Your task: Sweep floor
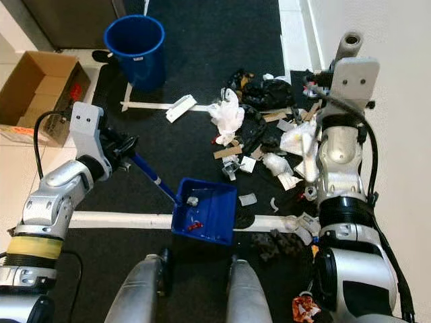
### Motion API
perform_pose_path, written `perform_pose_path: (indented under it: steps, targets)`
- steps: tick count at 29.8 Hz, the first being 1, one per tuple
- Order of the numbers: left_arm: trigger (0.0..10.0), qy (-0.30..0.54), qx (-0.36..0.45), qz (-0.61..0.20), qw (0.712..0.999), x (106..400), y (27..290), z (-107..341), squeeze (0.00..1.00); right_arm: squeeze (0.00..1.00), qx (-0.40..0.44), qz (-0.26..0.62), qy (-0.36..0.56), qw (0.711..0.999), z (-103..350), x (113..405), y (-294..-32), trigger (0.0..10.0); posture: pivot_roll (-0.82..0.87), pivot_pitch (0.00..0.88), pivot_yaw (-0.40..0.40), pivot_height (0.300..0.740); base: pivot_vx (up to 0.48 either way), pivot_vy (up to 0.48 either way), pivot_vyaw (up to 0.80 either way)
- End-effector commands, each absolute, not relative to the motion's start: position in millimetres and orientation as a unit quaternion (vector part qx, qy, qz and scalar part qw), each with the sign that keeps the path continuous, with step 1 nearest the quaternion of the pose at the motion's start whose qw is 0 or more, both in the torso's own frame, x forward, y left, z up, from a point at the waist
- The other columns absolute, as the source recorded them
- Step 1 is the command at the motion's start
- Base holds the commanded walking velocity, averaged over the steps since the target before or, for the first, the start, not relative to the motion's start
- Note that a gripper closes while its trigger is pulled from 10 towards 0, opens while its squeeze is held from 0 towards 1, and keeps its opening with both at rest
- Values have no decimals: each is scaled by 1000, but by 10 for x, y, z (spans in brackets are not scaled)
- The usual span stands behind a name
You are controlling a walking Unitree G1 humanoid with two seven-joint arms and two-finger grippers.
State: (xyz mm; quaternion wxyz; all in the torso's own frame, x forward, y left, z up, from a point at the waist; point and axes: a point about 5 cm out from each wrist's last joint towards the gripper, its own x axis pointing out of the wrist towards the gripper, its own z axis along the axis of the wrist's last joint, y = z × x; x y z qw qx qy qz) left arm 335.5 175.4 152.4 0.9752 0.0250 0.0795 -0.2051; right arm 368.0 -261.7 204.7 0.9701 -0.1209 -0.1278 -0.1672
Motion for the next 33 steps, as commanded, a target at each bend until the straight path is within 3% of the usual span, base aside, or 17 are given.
perform_pose_path:
  steps: [1, 19, 24, 33]
  targets:
    - [10000, 106, 25, -208, 972, 3343, 1721, 1408, 0, 0, -131, -191, -112, 966, 1952, 3627, -2724, 10000, -12, 204, 28, 740, 0, 0, 0]
    - [10000, 161, 104, -194, 962, 3402, 1872, 1243, 0, 0, -167, -261, -44, 950, 1658, 3455, -3007, 10000, -3, 210, 40, 740, 0, 0, 0]
    - [10000, 156, 125, -185, 962, 3480, 1937, 1324, 0, 0, -134, -183, 12, 974, 1417, 3491, -2808, 10000, -1, 222, 31, 740, 0, 0, 0]
    - [10000, 145, 141, -148, 968, 3562, 2185, 1496, 0, 0, -92, -122, 81, 985, 1113, 3486, -2562, 10000, 5, 232, 18, 740, 0, 0, 0]
